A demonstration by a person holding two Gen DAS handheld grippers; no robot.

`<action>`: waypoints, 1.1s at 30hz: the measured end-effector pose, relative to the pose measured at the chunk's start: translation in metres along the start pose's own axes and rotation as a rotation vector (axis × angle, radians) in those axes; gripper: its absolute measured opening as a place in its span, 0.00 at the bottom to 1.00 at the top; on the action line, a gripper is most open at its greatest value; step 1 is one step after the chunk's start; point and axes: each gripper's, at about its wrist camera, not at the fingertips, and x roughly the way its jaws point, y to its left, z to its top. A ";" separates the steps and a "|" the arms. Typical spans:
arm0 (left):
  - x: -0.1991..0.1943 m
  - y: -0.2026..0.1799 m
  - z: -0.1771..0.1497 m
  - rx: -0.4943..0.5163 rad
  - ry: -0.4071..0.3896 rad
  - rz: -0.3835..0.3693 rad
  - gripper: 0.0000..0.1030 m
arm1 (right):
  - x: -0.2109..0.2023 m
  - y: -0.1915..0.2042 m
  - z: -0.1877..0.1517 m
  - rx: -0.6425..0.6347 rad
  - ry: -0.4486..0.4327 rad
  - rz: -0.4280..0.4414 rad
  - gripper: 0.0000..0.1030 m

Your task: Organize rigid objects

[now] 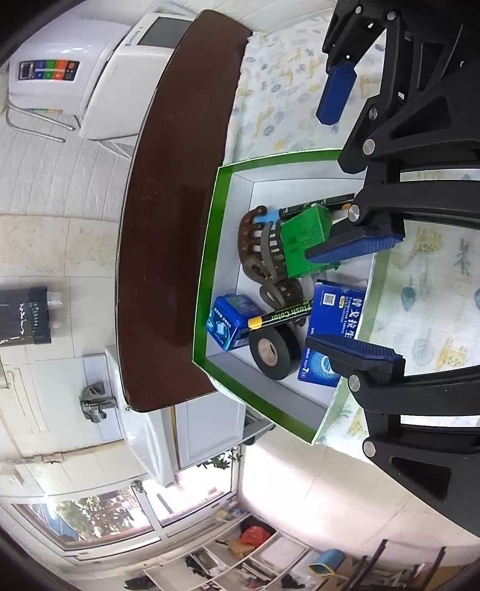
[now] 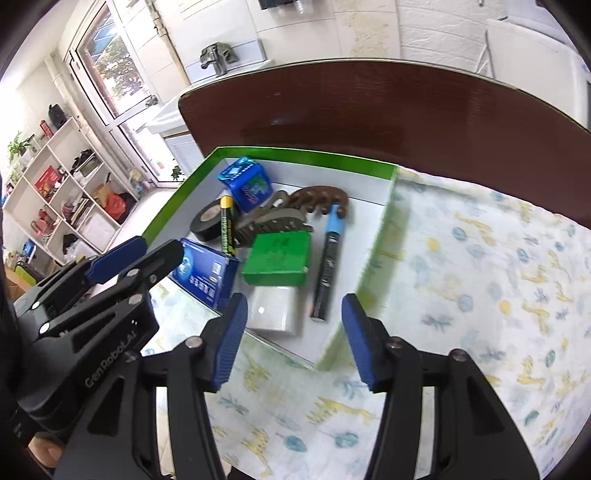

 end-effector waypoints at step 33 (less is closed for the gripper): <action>-0.026 -0.007 -0.062 0.068 0.040 0.026 0.54 | -0.044 -0.003 -0.054 0.089 -0.083 -0.093 0.84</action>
